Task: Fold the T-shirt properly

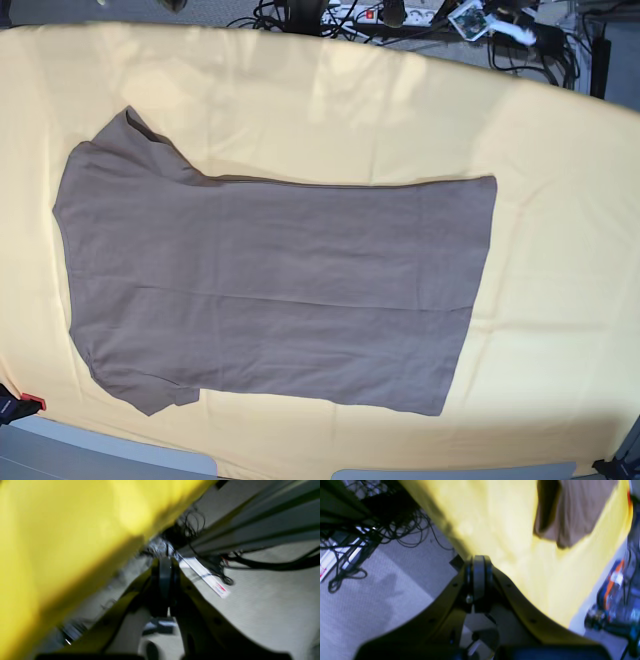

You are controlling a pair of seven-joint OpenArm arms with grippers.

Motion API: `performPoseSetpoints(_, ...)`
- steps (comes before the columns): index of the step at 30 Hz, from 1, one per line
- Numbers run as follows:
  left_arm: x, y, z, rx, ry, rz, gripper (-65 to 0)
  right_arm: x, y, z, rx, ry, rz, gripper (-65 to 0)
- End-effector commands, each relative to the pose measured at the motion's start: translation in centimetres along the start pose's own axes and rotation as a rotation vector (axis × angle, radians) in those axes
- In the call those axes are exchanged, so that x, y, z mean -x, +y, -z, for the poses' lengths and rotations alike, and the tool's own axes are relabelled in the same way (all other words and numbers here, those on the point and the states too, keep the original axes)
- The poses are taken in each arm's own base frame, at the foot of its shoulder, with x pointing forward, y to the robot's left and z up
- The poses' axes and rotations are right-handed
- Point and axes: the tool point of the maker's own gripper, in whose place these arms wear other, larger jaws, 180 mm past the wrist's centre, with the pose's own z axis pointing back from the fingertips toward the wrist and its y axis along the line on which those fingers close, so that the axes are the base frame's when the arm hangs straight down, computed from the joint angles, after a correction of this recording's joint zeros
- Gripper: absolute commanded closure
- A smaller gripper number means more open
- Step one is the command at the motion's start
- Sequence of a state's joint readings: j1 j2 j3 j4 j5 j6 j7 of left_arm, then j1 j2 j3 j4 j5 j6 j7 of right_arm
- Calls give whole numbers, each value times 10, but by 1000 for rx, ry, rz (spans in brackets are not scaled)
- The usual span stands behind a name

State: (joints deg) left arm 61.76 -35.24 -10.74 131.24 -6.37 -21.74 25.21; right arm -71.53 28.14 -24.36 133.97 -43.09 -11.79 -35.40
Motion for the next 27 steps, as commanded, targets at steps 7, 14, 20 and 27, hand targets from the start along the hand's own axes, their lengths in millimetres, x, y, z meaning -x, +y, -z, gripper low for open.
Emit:
performPoseSetpoints(7, -42, 62, 5, -144, -97, 217, 0, -41, -90, 35, 319, -159, -55, 0)
performPoseSetpoints(14, -63, 120, 5, -233, -143, 469, 0, -49, -123, 63, 250, -228, -90, 0)
performPoseSetpoints(20, -62, 147, 11, -113, -186, 577, -284, -40, -127, 68, 162, -235, -64, -192)
performPoseSetpoints(27, -43, 197, 23, -120, -45, 686, -405, -41, -115, 69, 83, -250, -43, -343)
